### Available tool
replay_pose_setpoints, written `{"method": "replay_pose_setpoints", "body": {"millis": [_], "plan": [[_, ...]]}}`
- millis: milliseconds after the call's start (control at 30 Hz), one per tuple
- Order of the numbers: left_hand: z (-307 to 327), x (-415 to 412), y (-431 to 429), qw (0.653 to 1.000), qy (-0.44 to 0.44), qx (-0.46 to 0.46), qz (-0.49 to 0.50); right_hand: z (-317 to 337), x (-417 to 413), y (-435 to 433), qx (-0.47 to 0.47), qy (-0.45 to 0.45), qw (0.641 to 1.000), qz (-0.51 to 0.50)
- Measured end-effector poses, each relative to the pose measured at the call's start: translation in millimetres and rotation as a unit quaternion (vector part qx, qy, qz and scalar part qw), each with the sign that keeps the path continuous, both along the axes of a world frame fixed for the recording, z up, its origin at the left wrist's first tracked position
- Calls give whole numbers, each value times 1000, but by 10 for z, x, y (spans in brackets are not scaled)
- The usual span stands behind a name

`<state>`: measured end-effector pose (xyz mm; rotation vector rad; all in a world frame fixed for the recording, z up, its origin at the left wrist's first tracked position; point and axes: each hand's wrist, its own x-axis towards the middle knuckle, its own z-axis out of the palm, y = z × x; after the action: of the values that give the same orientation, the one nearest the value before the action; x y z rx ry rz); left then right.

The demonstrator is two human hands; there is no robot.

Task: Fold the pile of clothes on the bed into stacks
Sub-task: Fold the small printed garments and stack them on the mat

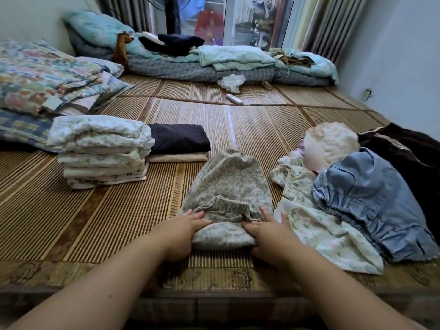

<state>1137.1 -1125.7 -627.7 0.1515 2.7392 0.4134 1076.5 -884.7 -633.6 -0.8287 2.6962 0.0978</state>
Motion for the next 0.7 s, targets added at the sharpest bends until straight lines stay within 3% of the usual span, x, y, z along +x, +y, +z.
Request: {"method": "replay_pose_setpoints", "body": {"millis": [100,300,433,567,700], "plan": [[75,115,-46,995,30,58,81,85,86,-1,-40,23,999,-15],[275,567,-237,949,-55,276,140,281,415,53,-190,21,981,-32],[421,752,-279,906,-24,396,150,519,573,66,-384,-65,917,-89],[582,574,-244,885,76,385,248,671,338,-30,-490,-93,845,-195],[633,51,-138,865,166,317,351,617,-133,-276,-497,-63,817,-286]]}}
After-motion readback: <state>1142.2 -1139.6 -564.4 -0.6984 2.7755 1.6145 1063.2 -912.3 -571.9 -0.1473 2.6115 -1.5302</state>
